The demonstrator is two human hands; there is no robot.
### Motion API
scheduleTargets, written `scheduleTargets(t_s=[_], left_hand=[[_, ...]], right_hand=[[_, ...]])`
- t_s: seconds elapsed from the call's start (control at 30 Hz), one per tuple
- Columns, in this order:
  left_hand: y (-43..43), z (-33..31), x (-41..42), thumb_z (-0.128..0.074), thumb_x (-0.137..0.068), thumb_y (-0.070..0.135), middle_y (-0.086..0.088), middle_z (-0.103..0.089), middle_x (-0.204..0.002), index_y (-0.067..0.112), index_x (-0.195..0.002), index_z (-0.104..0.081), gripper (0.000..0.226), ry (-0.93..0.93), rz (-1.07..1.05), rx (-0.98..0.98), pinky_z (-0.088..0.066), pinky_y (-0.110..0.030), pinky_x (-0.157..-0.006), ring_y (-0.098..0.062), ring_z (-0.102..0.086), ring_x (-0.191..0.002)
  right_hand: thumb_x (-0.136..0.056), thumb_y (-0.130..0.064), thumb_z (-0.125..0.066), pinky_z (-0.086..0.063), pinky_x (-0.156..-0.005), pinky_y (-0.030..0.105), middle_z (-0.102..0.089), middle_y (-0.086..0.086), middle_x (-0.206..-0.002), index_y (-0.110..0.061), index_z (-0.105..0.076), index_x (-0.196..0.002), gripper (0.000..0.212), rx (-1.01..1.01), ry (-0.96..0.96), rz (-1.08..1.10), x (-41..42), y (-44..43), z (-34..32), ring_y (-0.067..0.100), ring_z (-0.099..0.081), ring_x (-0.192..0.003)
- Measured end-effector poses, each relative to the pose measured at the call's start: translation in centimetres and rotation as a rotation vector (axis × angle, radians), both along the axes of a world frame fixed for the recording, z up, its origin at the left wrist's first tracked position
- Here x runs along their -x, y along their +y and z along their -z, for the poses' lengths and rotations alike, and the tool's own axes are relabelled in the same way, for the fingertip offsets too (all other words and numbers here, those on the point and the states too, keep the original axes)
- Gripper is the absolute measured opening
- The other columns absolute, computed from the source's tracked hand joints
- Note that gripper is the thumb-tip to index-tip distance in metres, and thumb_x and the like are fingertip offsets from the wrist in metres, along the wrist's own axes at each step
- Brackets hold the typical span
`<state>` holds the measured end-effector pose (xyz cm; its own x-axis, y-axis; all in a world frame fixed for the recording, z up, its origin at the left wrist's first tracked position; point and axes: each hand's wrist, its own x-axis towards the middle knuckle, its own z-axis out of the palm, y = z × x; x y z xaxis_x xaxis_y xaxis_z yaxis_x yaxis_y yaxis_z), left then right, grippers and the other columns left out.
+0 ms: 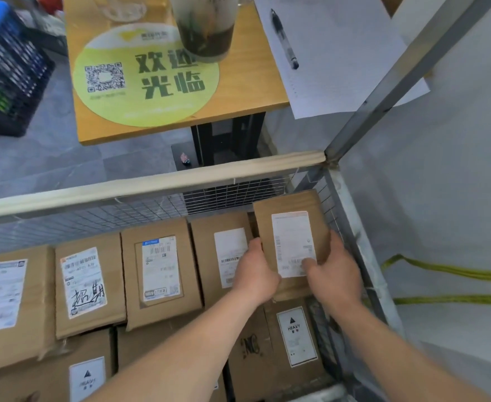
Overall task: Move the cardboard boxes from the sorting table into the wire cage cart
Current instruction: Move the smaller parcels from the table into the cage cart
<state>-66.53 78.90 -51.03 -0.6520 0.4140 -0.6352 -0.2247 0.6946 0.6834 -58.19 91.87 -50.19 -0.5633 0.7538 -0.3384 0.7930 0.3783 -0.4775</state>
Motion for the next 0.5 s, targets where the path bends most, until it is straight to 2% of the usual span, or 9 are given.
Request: scheduleTargets(t_s=[0.07,0.13,0.2,0.23,0.3,0.33,0.43,0.5], left_hand=[[0.2,0.8,0.0,-0.074,-0.084,0.005,0.003,-0.062,-0.128,0.022,-0.138,-0.041,0.066,-0.004,-0.012,0.003,-0.037,-0.005,-0.056,-0.012,-0.059,-0.112],[0.1,1.6,0.1,-0.074,-0.084,0.004,0.003,-0.063,-0.127,0.022,-0.134,-0.043,0.061,-0.003,-0.007,0.002,-0.038,-0.004,-0.058,-0.011,-0.060,-0.112],[0.0,2.5,0.3,-0.074,-0.085,0.005,0.003,-0.064,-0.127,0.022,-0.132,-0.045,0.058,-0.005,-0.005,0.012,-0.043,-0.006,-0.068,-0.011,-0.060,-0.111],[-0.2,2.9,0.4,-0.074,-0.085,0.008,0.002,-0.063,-0.127,0.022,-0.131,-0.046,0.056,-0.006,-0.008,0.018,-0.048,-0.013,-0.076,-0.012,-0.060,-0.113],[-0.4,3.7,0.7,-0.075,-0.086,0.012,0.002,-0.062,-0.130,0.022,-0.134,-0.047,0.057,0.009,0.024,0.018,-0.051,-0.026,-0.095,-0.014,-0.059,-0.118],[0.0,4.1,0.8,-0.075,-0.086,0.012,0.003,-0.061,-0.132,0.021,-0.138,-0.047,0.060,0.013,0.053,0.014,-0.050,-0.029,-0.099,-0.015,-0.057,-0.120],[0.5,5.1,0.9,-0.073,-0.087,0.011,0.003,-0.059,-0.133,0.023,-0.139,-0.050,0.058,-0.004,0.109,-0.013,-0.047,-0.023,-0.097,-0.012,-0.055,-0.120],[0.6,5.7,1.0,-0.071,-0.089,0.012,0.002,-0.058,-0.134,0.021,-0.140,-0.051,0.056,0.001,0.124,0.011,-0.048,-0.032,-0.104,-0.017,-0.055,-0.123]], right_hand=[[-0.078,-0.027,-0.071,-0.043,-0.065,0.025,-0.067,-0.003,-0.114,-0.036,-0.039,-0.138,0.068,-0.002,-0.001,-0.011,0.2,0.2,0.7,0.022,-0.064,-0.094],[-0.078,-0.024,-0.070,-0.051,-0.073,0.030,-0.068,-0.003,-0.116,-0.036,-0.039,-0.141,0.071,0.031,-0.002,-0.022,0.3,0.4,1.5,0.024,-0.067,-0.100],[-0.079,-0.022,-0.069,-0.056,-0.081,0.036,-0.069,-0.003,-0.117,-0.034,-0.040,-0.141,0.069,0.088,-0.009,-0.035,0.7,0.6,2.5,0.026,-0.067,-0.104],[-0.080,-0.022,-0.069,-0.057,-0.085,0.040,-0.068,-0.002,-0.118,-0.033,-0.040,-0.141,0.069,0.112,-0.021,-0.049,1.0,0.6,3.0,0.027,-0.067,-0.106],[-0.081,-0.022,-0.070,-0.055,-0.094,0.048,-0.065,-0.001,-0.125,-0.032,-0.035,-0.146,0.074,0.153,-0.051,-0.064,1.6,0.9,4.3,0.027,-0.063,-0.115],[-0.082,-0.021,-0.070,-0.054,-0.097,0.051,-0.063,-0.002,-0.128,-0.033,-0.034,-0.147,0.075,0.174,-0.065,-0.068,1.8,1.3,5.0,0.026,-0.061,-0.119],[-0.084,-0.016,-0.069,-0.050,-0.101,0.055,-0.059,-0.002,-0.134,-0.035,-0.032,-0.143,0.072,0.234,-0.062,-0.062,2.6,2.6,7.0,0.027,-0.056,-0.126],[-0.084,-0.015,-0.067,-0.047,-0.104,0.057,-0.054,0.002,-0.140,-0.032,-0.026,-0.149,0.078,0.222,-0.076,-0.078,3.1,2.6,8.3,0.030,-0.052,-0.131]])
